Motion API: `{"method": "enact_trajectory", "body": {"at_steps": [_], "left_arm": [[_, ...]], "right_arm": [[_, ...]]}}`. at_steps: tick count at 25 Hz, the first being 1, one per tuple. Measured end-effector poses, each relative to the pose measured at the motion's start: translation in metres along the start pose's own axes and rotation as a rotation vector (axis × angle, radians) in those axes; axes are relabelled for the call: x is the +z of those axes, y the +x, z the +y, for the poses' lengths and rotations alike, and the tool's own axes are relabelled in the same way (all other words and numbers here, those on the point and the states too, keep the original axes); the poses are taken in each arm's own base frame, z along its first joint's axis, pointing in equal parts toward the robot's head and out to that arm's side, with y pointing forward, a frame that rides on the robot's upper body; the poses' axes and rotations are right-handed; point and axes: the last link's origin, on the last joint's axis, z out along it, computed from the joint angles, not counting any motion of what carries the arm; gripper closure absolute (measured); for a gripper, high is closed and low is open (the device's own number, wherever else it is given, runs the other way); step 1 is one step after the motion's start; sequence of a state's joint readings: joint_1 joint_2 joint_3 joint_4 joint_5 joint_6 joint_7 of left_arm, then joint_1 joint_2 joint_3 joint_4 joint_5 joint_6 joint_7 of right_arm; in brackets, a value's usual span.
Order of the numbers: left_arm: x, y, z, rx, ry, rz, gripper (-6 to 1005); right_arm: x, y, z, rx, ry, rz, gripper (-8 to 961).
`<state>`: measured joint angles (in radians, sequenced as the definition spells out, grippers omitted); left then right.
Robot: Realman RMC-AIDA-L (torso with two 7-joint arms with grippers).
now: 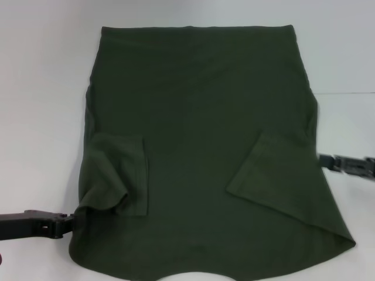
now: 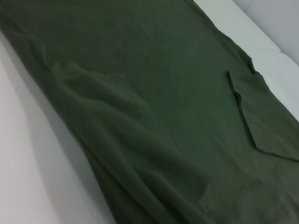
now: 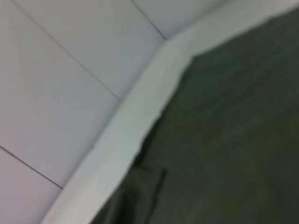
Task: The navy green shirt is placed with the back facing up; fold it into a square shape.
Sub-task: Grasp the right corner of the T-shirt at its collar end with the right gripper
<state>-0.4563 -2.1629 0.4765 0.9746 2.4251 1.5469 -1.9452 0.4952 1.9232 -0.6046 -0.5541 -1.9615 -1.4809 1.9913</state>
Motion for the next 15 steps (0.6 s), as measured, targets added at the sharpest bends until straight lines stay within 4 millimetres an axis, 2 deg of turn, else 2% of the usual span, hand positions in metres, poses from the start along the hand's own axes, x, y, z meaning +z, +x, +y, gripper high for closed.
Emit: {"method": "enact_trajectory", "body": {"at_steps": [7, 11, 15], "left_arm": [[0.005, 0.003, -0.001, 0.003, 0.009, 0.007, 984], [0.007, 0.003, -0.002, 0.002, 0.013, 0.010, 983], [0.008, 0.005, -0.002, 0.004, 0.014, 0.013, 983]], "right_arm": [[-0.036, 0.019, -0.017, 0.150, 0.122, 0.080, 161], [-0.047, 0.028, -0.022, 0.196, 0.151, 0.096, 161], [-0.049, 0.037, -0.025, 0.219, 0.164, 0.121, 161]]}}
